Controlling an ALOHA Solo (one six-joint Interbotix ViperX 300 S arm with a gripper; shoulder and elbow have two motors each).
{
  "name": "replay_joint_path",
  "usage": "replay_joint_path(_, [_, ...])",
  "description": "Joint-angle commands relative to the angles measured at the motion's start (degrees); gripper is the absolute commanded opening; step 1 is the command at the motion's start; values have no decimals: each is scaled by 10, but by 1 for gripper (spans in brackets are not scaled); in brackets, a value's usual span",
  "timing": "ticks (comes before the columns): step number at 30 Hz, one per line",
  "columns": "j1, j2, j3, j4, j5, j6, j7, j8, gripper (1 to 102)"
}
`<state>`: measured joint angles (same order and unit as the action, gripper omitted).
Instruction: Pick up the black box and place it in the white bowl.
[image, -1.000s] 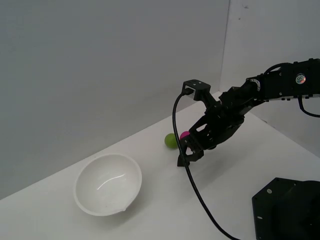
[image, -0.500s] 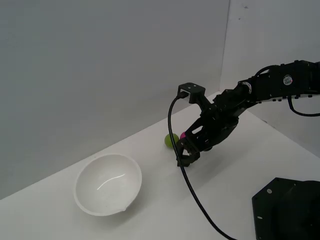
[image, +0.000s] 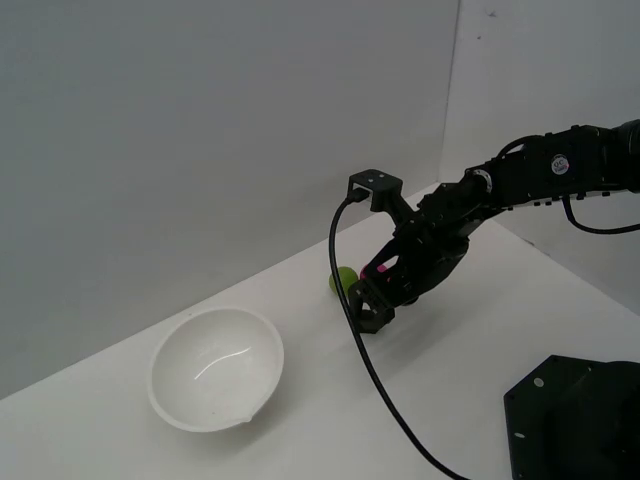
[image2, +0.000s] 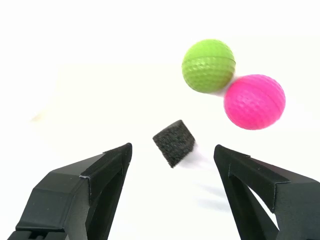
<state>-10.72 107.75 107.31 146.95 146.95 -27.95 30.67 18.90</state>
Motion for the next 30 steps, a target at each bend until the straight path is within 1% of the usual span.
replay_joint_path(1, [-8, 3, 5, -12, -16, -10, 0, 9, 92])
replay_joint_path(12, [-50, -46, -43, -16, -19, -10, -21, 9, 92])
replay_joint_path(16, [-53, -59, -55, -16, -20, -10, -27, 9, 92])
replay_joint_path(21, [-53, -63, -60, -21, -23, 4, -30, 9, 92])
replay_joint_path(25, [-53, -67, -63, -22, -24, 4, -30, 9, 91])
replay_joint_path(26, [-53, -67, -63, -22, -24, 4, -30, 9, 88])
replay_joint_path(27, [-53, -67, -63, -22, -24, 4, -29, 9, 81])
replay_joint_path(28, [-53, -66, -62, -22, -25, 4, -29, 9, 71])
replay_joint_path(30, [-53, -63, -59, -22, -24, 4, -28, 9, 49])
